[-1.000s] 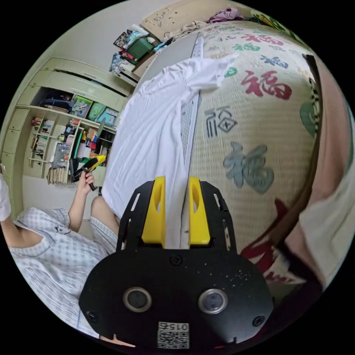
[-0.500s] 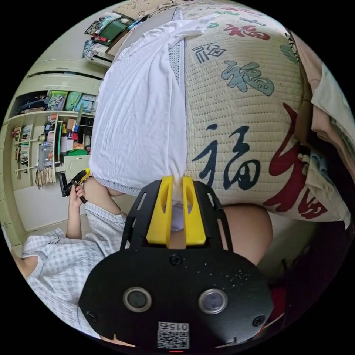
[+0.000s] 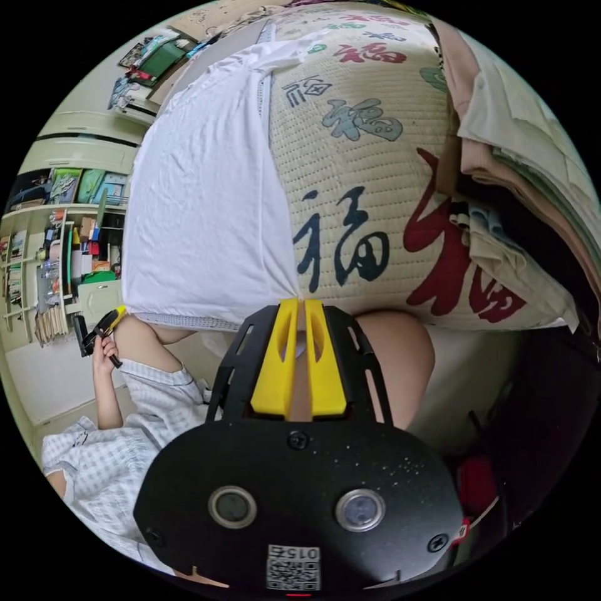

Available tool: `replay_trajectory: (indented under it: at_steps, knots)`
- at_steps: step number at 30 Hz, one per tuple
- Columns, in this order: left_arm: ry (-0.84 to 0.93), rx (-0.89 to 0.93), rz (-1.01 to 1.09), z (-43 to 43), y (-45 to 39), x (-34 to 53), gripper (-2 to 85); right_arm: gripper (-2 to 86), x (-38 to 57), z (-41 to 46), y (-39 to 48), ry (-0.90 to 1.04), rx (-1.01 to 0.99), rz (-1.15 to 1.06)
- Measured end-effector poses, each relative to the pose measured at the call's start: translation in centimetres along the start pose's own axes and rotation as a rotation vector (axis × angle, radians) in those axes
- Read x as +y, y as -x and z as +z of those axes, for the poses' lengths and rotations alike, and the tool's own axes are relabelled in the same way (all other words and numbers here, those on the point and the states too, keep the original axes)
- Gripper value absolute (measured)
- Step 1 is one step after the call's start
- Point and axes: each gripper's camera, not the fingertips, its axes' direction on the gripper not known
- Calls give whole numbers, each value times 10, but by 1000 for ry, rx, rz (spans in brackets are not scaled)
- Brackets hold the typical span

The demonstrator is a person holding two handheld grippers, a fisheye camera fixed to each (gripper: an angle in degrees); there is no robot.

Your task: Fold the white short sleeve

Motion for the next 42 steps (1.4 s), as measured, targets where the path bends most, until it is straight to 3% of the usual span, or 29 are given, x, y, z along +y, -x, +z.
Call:
replay_trajectory:
  at_steps: [5,10,16,20,22,28,31,33,35,38,42]
  knots:
    - [-137,25,-19,-35,41,-35,14,10,17,-74,37,-121,93,-8]
    - [-233,73,38,-45,52,-119,38,26,-28,-155,205,-319,48,-371]
    - [-266,127,61,-17,41,-258,64,61,-134,-122,462,-306,-24,-861]
    - [-226,230,-64,23,56,-336,74,105,-197,-91,574,-236,-67,-953]
    - [-225,252,-104,38,64,-359,80,112,-227,-78,622,-259,1,-964]
    - [-146,207,-38,81,69,-411,99,109,-276,-53,662,-295,181,-883]
    - [-98,260,19,93,67,-424,77,97,-294,-37,666,-219,237,-860]
    - [-88,167,44,90,61,-424,34,74,-296,-29,663,-195,245,-864]
    - [-191,18,106,69,49,-412,4,48,-290,-36,657,-234,216,-860]
    - [-316,-30,92,34,51,-389,-2,18,-276,-49,649,-283,66,-886]
    - [-309,-117,107,23,54,-372,-1,17,-283,-37,638,-224,-32,-837]
